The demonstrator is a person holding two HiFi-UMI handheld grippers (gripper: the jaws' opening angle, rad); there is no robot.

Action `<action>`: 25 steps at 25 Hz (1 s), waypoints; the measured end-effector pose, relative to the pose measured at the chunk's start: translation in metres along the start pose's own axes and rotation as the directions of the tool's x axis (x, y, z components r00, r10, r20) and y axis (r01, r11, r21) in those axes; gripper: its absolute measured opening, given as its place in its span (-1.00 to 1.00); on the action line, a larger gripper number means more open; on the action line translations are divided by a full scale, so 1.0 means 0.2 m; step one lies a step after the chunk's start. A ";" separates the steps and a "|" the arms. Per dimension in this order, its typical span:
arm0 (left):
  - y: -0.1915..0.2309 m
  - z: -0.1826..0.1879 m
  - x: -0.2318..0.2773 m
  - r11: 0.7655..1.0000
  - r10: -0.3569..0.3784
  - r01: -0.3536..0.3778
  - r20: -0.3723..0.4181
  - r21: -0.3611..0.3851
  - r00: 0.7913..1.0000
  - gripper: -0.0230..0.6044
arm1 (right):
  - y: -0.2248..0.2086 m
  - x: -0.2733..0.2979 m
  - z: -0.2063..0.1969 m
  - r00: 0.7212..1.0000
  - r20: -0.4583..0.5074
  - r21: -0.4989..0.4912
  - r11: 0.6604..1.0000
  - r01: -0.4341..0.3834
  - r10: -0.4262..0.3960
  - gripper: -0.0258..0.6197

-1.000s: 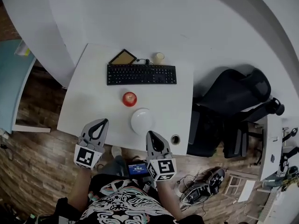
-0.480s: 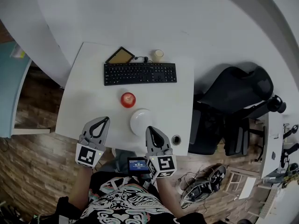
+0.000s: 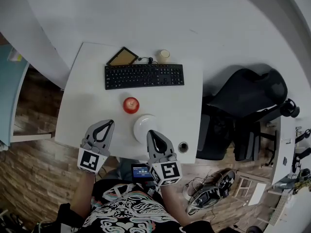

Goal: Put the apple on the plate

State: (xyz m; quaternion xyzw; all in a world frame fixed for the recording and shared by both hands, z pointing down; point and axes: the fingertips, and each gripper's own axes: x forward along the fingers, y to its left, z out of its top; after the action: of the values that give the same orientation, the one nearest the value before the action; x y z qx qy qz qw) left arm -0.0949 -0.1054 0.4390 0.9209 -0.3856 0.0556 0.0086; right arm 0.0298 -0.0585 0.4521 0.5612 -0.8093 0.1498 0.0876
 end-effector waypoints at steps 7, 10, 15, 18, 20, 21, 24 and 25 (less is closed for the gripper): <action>0.00 -0.06 0.06 1.000 -0.009 0.008 -0.024 -0.018 1.000 -0.88 | -0.04 0.09 -0.05 0.999 -0.035 -0.017 1.000 -0.016 0.015 -0.83; 0.02 -0.09 0.10 1.000 -0.010 0.010 -0.034 -0.017 0.999 -0.88 | -0.05 0.15 -0.06 0.998 -0.056 -0.019 0.999 -0.032 0.030 -0.83; 0.06 -0.14 0.16 1.000 -0.007 0.007 -0.046 -0.010 0.999 -0.88 | -0.05 0.25 -0.08 0.996 -0.075 -0.034 0.998 -0.054 0.051 -0.83; 0.07 -0.16 0.19 1.000 -0.010 0.009 -0.056 -0.012 0.998 -0.88 | -0.05 0.31 -0.08 0.994 -0.091 -0.046 0.997 -0.067 0.063 -0.83; 0.09 -0.18 0.21 1.000 -0.013 0.013 -0.065 -0.009 0.998 -0.88 | -0.06 0.35 -0.09 0.992 -0.100 -0.045 0.996 -0.077 0.072 -0.83; 0.09 -0.19 0.22 1.000 -0.015 0.014 -0.075 -0.006 0.997 -0.88 | -0.06 0.37 -0.09 0.991 -0.106 -0.045 0.996 -0.082 0.077 -0.83; 0.10 -0.23 0.25 1.000 -0.026 0.026 -0.103 -0.004 0.994 -0.88 | -0.06 0.42 -0.11 0.988 -0.124 -0.044 0.994 -0.096 0.090 -0.83; 0.10 -0.23 0.27 1.000 -0.029 0.028 -0.097 -0.008 0.995 -0.88 | -0.07 0.43 -0.12 0.987 -0.132 -0.042 0.994 -0.099 0.093 -0.83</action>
State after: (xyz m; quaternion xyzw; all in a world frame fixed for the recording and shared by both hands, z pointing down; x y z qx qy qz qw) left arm -0.0758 -0.1547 0.4901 0.9226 -0.3717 0.0989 0.0312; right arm 0.0113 -0.1309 0.5031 0.5084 -0.8313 0.1705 0.1463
